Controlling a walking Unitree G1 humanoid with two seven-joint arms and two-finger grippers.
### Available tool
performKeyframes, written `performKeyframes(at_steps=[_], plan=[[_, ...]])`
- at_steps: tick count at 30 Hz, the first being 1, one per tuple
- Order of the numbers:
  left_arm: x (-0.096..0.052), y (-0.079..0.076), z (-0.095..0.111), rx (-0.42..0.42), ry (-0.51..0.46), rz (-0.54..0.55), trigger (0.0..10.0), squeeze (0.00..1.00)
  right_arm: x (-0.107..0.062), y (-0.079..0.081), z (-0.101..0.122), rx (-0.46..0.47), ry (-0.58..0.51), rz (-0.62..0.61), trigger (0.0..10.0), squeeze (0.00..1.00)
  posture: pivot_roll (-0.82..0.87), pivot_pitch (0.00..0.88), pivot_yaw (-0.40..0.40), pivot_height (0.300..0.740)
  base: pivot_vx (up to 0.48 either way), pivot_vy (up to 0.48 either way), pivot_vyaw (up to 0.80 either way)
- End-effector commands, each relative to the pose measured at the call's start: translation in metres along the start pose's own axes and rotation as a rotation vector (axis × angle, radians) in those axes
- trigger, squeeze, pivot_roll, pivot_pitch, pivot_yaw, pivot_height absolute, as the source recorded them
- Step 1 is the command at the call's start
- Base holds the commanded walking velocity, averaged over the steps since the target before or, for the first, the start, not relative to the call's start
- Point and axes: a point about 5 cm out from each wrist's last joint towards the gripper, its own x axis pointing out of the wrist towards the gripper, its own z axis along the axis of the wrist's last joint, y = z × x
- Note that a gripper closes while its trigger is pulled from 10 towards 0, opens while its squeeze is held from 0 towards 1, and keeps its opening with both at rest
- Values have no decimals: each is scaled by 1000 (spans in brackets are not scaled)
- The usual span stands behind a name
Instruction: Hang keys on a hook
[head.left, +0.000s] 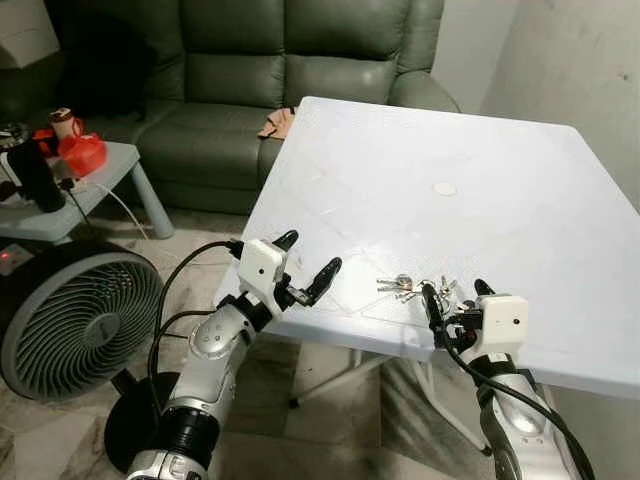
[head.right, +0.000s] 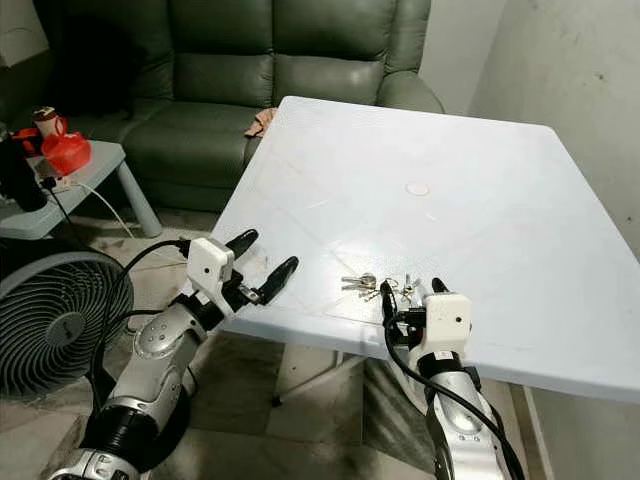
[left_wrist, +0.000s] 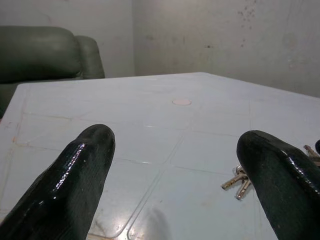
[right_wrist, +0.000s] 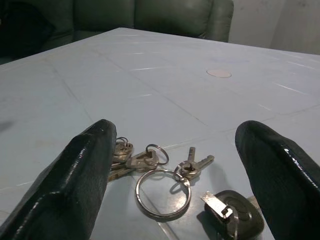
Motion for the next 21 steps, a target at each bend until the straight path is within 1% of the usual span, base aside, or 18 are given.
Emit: performKeyframes(at_steps=[1, 2, 10, 12, 13, 21], plan=[[2, 2, 6, 40, -11, -3, 10000, 0, 3, -1, 5, 2, -21, -3, 10000, 0, -61, 34, -10, 740, 0, 0, -581], [2, 2, 7, 58, -15, -8, 10000, 0, 2, -1, 5, 2, -21, -2, 10000, 0, -61, 31, -10, 740, 0, -322, -581], [2, 2, 7, 55, -17, -9, 10000, 0, 3, -1, 5, 2, -22, -1, 10000, 0, -61, 31, -10, 740, 0, -322, -581], [5, 6, 10, -19, -40, 40, 10000, 0, 3, -1, 7, -1, -35, 3, 10000, 0, -61, 30, -13, 740, 0, 0, -581], [6, 6, 10, -28, -41, 47, 10000, 0, 3, -1, 8, -1, -37, 4, 10000, 0, -61, 30, -13, 740, 0, 0, -581], [5, 6, 9, -9, -37, 41, 10000, 0, 3, 0, 9, 5, -48, 35, 10000, 0, -61, 28, -17, 740, 0, 0, 0]])
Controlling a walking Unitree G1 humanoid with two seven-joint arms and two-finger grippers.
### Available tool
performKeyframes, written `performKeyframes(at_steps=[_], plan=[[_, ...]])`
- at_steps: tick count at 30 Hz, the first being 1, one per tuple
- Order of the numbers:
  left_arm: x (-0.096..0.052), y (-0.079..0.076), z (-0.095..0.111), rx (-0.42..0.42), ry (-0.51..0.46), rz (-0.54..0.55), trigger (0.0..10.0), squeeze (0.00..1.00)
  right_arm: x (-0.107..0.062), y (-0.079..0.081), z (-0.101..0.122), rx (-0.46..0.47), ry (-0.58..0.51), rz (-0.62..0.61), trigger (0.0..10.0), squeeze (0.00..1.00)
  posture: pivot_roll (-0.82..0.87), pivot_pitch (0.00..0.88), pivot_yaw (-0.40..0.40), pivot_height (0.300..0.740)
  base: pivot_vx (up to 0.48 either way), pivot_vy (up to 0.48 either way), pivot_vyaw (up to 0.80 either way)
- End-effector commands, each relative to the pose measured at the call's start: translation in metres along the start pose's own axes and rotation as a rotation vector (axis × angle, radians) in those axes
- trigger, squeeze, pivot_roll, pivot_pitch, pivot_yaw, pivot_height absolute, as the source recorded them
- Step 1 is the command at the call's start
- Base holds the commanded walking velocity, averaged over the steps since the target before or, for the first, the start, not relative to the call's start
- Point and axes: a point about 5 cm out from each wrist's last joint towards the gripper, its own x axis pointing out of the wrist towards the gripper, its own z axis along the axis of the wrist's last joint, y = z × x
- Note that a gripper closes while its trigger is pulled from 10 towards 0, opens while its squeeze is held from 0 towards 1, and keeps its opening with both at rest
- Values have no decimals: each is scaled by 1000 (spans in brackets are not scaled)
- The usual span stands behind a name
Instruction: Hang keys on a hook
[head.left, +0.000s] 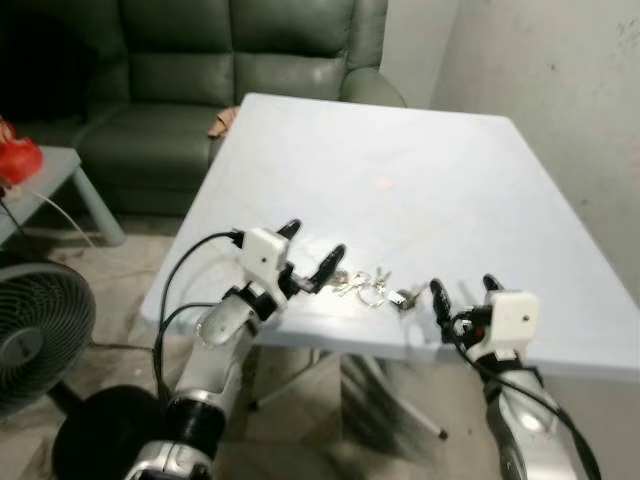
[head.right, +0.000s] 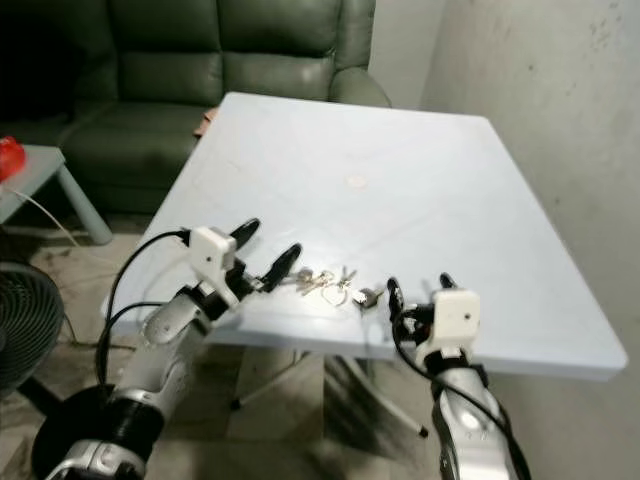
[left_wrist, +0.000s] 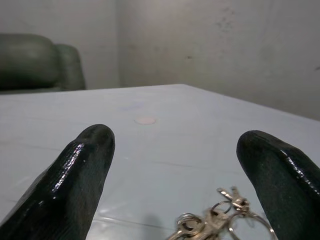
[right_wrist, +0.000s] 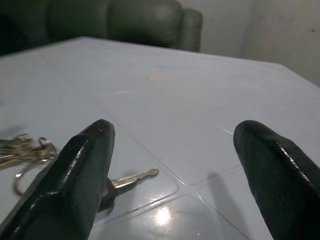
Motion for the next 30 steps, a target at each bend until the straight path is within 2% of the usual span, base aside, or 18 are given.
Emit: performKeyframes(at_steps=[1, 13, 19, 24, 30], plan=[[1, -4, 0, 6, -4, -10, 10000, 0, -1, -2, 1, -1, -5, 6, 10000, 0, -61, 28, -17, 740, 0, 0, 0], [-5, -11, -6, -3, 1, -23, 10000, 0, -4, 5, 1, -43, 9, 113, 10000, 0, -68, 28, -21, 740, 0, 0, 0], [-7, -17, -8, -12, 2, -43, 10000, 0, -4, 1, 2, -88, 23, 107, 10000, 0, -67, 28, -28, 740, 0, 0, 0], [-10, -33, -10, -13, 8, -125, 10000, 0, -1, -2, 3, -146, 41, 128, 10000, 0, -57, 57, -47, 740, 0, 0, 0], [-16, -44, -10, -23, 8, -158, 10000, 0, -1, -4, 4, -180, 58, 157, 10000, 0, -40, 92, -66, 740, 0, 0, 0]])
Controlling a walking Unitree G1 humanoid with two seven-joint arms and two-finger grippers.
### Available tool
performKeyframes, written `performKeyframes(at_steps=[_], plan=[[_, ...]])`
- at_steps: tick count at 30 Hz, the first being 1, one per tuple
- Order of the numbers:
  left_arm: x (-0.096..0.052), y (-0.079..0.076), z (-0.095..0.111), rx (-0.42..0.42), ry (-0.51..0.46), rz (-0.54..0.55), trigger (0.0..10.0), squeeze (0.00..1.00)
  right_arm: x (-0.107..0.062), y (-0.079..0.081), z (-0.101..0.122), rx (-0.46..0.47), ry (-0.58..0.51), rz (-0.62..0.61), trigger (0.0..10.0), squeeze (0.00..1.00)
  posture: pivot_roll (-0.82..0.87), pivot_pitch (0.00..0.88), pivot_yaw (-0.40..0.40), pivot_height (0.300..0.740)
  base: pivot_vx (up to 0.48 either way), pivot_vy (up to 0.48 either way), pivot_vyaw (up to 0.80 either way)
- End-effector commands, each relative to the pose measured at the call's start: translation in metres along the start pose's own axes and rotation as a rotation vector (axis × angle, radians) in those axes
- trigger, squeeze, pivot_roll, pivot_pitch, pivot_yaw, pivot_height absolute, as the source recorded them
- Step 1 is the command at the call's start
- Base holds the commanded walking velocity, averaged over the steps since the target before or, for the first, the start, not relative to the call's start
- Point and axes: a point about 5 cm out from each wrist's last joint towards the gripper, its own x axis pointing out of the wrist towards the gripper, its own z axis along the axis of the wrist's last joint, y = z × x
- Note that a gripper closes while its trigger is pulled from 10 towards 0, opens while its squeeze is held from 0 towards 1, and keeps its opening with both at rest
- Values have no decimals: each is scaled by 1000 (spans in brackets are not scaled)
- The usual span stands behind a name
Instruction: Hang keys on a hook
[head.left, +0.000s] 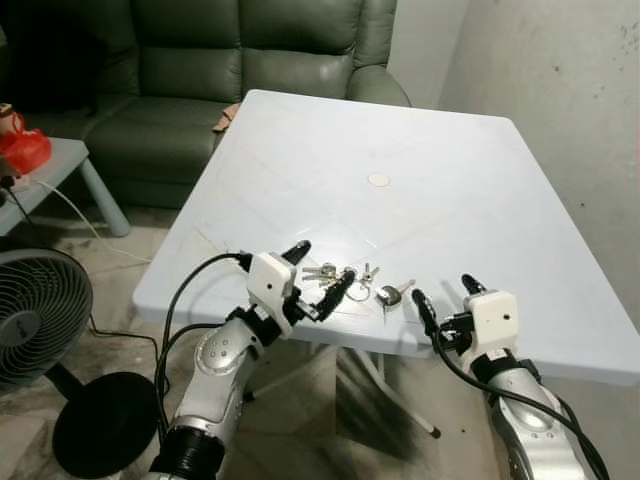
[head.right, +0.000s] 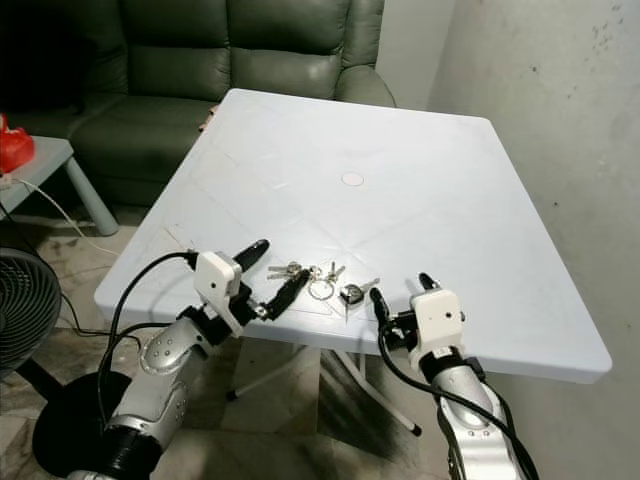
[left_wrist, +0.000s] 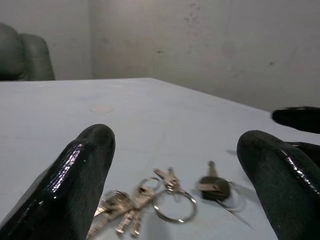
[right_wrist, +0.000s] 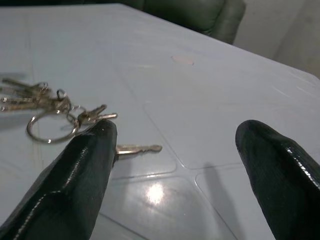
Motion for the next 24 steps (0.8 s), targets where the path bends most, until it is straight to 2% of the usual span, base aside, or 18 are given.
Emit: performKeyframes(at_steps=[1, 7, 10, 11, 24], plan=[[-3, -7, 1, 9, 4, -22, 10000, 0, 0, -1, 5, -25, -2, 27, 10000, 0, -33, 114, -79, 740, 0, 0, 0], [-15, -12, -3, -14, 23, 20, 10000, 0, -2, 2, 5, -22, 17, 56, 10000, 0, -22, 148, -104, 740, 0, 0, 0], [-19, -13, -4, -21, 33, 35, 10000, 0, -1, 9, 8, -8, 12, 103, 10000, 0, -20, 163, -113, 740, 0, 0, 0], [-21, -13, -4, -21, 39, 48, 10000, 0, -1, 15, 11, 11, 2, 152, 10000, 0, -21, 174, -117, 740, 0, 0, 0], [-22, -11, 1, -13, 63, 46, 10000, 0, 11, 22, 22, 71, -10, 215, 10000, 0, -20, 201, -106, 740, 0, 0, 0]])
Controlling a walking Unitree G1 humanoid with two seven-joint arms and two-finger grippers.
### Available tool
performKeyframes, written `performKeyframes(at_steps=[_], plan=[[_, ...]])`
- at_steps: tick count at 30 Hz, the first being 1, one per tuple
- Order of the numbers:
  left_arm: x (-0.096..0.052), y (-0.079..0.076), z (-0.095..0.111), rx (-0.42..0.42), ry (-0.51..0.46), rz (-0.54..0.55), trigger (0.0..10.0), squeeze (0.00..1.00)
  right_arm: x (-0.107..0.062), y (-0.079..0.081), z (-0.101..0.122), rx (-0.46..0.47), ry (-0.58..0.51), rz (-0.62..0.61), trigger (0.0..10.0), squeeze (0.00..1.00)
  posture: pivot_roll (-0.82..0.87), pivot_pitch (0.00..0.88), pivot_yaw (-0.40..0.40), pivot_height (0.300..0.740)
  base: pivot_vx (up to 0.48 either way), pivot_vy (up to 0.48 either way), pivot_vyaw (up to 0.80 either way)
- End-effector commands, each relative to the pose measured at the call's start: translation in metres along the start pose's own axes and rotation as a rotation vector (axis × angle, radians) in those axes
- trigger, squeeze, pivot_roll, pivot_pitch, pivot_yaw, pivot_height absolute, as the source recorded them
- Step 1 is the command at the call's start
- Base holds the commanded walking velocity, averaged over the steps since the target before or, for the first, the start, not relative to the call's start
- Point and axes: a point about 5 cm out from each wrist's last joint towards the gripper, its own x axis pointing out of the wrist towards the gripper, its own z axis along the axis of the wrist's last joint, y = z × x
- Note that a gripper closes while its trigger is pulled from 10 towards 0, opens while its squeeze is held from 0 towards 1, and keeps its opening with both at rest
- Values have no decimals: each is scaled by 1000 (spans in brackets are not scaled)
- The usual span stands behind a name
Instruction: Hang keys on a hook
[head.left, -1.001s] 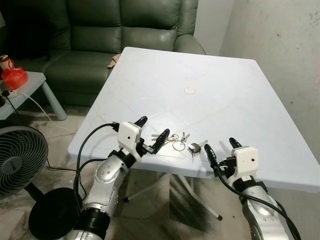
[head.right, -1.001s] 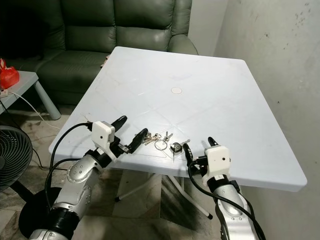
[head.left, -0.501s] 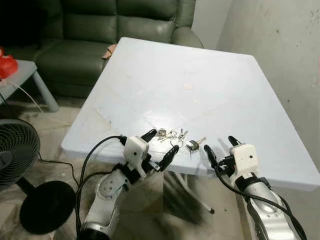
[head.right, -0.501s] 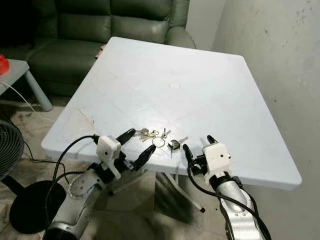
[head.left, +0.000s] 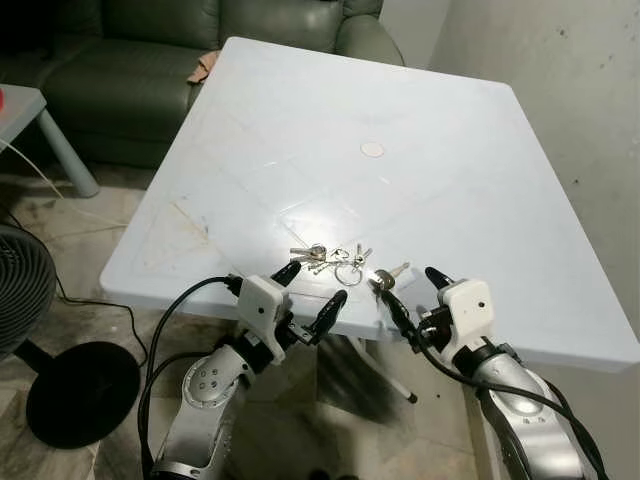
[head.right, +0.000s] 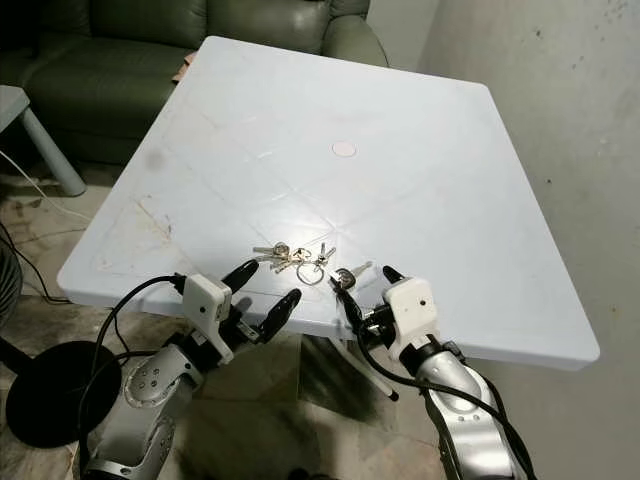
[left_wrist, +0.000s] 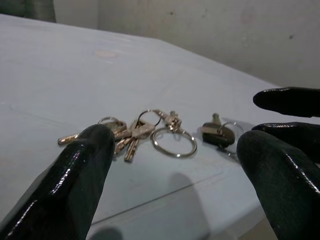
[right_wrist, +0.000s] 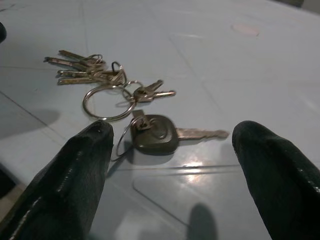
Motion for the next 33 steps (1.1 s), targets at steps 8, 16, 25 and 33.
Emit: performKeyframes(at_steps=[8, 16, 25, 33], plan=[[-1, -10, 2, 11, 11, -51, 10000, 0, 1, 9, 4, 36, 13, 21, 10000, 0, -23, 202, -93, 740, 0, 0, 0], [-1, -9, 4, 10, 13, -53, 10000, 0, -3, 23, 5, 56, 17, 47, 10000, 0, -20, 210, -83, 740, 0, 0, 0], [-1, -8, 5, 7, 15, -41, 10000, 0, -2, 38, 11, 101, 17, 28, 10000, 0, -14, 215, -89, 740, 0, 0, 0], [0, -6, 7, 13, 13, -31, 10000, 0, 6, 47, 13, 128, 54, -75, 6392, 0, -10, 215, -91, 740, 0, 0, 0]])
